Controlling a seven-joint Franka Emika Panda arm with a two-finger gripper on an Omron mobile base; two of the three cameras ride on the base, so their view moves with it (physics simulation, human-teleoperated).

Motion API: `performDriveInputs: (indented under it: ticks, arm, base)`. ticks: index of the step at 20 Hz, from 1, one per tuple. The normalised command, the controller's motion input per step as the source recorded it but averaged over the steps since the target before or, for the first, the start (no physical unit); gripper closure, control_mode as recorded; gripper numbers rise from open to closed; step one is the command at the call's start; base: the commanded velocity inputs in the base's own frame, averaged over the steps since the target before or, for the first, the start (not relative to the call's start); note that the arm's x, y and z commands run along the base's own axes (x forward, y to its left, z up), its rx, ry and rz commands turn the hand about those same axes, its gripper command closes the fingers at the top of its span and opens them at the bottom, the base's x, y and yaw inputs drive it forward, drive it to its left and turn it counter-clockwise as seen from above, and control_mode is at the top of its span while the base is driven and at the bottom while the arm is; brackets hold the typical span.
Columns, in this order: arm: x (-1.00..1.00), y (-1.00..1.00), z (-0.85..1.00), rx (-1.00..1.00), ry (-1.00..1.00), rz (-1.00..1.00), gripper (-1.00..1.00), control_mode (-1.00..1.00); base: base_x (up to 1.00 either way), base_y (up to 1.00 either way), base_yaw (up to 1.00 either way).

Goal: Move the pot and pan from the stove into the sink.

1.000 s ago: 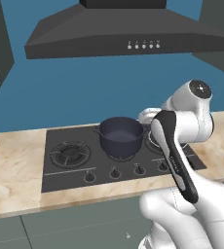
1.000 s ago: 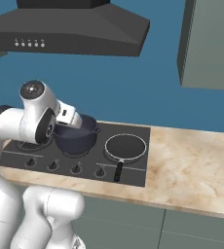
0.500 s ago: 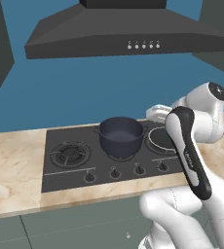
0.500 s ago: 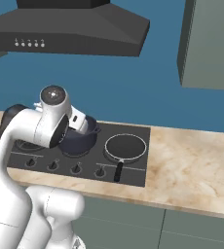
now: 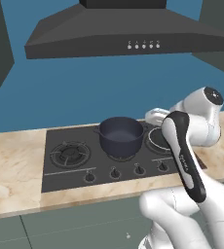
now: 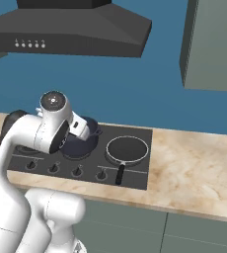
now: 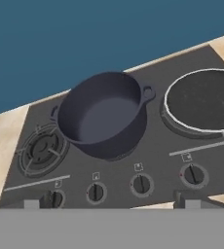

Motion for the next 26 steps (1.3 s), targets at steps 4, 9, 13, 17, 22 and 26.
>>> performDriveInputs:
  ticks: [4,9,13,17,22,26]
  arm:
    - [0.12,0.00,-0.30,0.00,0.00,-0.08,-1.00,-1.00]
    - [0.31,0.00,-0.27,0.00,0.00,-0.07,-1.00,-1.00]
    - [0.44,0.04,-0.26,0.00,0.00,-0.06,-1.00,-1.00]
    - [0.50,0.08,-0.26,0.00,0.00,-0.06,-1.00,-1.00]
    - [0.44,0.08,-0.25,0.00,0.01,-0.06,-1.00,-1.00]
    - [0.35,0.04,-0.27,0.00,0.01,-0.06,-1.00,-1.00]
  base:
    - [0.00,0.00,0.00]
    - [0.00,0.00,0.00]
    - [0.00,0.00,0.00]
    - [0.00,0.00,0.00]
    - [0.00,0.00,0.00]
    - [0.00,0.00,0.00]
